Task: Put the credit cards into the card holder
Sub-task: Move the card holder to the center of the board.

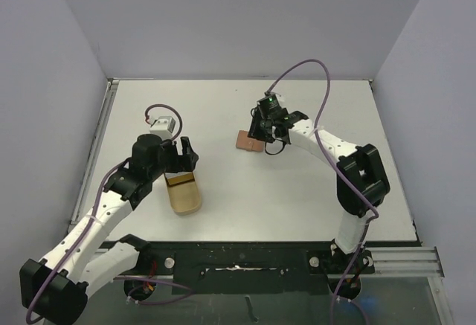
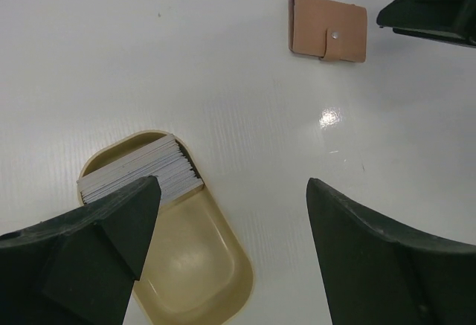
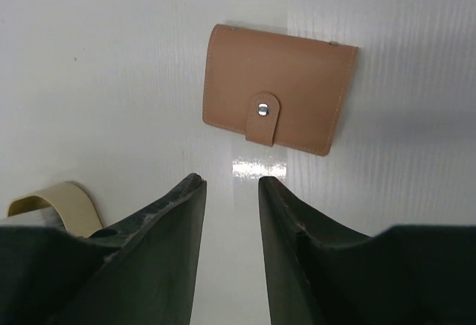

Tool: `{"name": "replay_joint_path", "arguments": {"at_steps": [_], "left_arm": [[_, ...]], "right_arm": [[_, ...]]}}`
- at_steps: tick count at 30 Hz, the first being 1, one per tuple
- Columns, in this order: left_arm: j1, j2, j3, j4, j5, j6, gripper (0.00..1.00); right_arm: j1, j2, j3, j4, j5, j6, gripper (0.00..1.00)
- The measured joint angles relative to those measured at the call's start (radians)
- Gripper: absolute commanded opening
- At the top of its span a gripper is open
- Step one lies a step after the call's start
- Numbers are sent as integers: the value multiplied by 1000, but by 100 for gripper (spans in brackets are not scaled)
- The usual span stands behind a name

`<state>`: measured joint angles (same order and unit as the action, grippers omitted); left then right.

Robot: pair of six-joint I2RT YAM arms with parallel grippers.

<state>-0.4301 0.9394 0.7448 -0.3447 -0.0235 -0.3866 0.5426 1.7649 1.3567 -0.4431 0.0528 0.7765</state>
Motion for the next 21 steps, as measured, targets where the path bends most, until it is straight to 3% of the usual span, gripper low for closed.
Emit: {"name": "replay_joint_path", "arguments": {"at_steps": [12,21], "left_arm": [[40,-42,-1,37,3,32,78],[48,-53,-3,48,13,32,78]], "right_arm": [[21,299,255,-72,102,44,39],[24,388,306,-133,131,47,40]]}}
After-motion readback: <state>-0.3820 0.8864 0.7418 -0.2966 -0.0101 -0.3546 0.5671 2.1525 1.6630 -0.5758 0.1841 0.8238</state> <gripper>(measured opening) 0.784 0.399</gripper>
